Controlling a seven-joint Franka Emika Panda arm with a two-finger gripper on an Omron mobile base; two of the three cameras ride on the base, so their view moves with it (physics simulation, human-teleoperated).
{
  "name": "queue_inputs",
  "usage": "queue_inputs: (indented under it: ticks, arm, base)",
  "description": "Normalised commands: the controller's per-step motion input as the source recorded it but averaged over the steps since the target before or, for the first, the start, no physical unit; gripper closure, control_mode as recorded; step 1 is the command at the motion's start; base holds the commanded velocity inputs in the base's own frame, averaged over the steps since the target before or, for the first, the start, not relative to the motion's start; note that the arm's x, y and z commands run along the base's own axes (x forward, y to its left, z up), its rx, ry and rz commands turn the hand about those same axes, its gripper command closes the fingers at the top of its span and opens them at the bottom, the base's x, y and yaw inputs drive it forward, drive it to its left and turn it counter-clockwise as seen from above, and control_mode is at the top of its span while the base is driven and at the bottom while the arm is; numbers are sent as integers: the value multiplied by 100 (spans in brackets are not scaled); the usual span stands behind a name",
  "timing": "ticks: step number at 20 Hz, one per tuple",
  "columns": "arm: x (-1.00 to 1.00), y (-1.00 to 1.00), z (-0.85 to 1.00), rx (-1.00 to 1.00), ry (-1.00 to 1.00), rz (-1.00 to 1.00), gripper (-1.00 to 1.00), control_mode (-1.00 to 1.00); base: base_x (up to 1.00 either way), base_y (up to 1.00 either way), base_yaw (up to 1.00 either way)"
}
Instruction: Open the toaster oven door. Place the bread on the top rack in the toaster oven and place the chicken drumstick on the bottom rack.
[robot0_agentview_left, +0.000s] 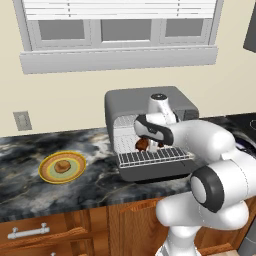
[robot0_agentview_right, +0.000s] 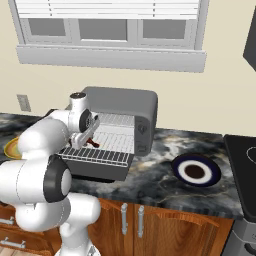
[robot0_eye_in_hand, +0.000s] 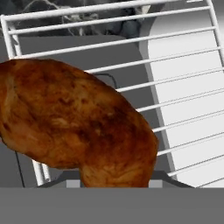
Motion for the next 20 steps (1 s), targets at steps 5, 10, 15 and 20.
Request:
queue_inputs:
  ticks: [5,10,15,20]
  arm:
    - [26,0,-16,0,-8,0,100,-100]
    - [27,0,-10,0,-3,0,100,-100]
    - [27,0,-15,0,0,0,100,-100]
    - [19,0,-16,0,0,0,100,-100]
  base:
    - [0,0,0]
    - [0,0,0]
    - [0,0,0]
    - [0,0,0]
